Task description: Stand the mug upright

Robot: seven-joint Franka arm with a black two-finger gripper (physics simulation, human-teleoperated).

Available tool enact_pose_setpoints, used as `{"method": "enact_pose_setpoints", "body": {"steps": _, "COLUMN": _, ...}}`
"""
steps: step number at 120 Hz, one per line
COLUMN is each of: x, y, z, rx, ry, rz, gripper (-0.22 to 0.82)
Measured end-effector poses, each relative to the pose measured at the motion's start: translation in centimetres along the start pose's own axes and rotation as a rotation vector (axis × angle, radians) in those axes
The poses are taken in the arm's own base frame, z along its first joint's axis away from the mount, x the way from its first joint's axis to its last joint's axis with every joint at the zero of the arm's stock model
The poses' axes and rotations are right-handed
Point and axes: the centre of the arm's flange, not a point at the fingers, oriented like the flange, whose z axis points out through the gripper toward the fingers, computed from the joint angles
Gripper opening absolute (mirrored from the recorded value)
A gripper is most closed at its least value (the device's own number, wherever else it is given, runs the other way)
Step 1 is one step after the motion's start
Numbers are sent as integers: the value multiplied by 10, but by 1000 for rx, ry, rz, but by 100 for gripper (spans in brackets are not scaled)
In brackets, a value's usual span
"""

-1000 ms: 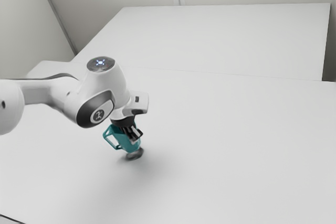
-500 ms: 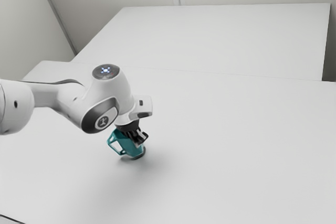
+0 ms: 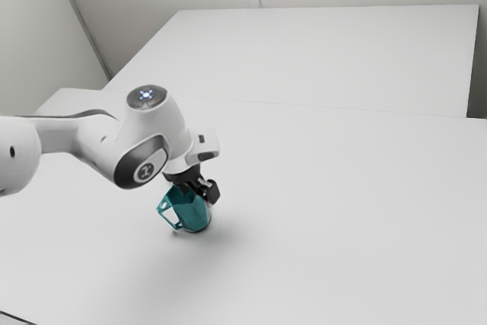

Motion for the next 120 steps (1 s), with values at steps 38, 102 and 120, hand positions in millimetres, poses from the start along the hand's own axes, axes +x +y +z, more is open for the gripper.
{"method": "enact_pose_setpoints", "body": {"steps": 38, "x": 62, "y": -4, "z": -109, "rx": -43, "ry": 14, "rz": -76, "gripper": 55}}
{"method": "enact_pose_setpoints", "body": {"steps": 102, "x": 101, "y": -46, "z": -211, "rx": -70, "ry": -174, "rz": -153, "gripper": 58}}
{"method": "enact_pose_setpoints", "body": {"steps": 120, "x": 103, "y": -56, "z": -225, "rx": -72, "ry": -211, "rz": -168, "gripper": 58}}
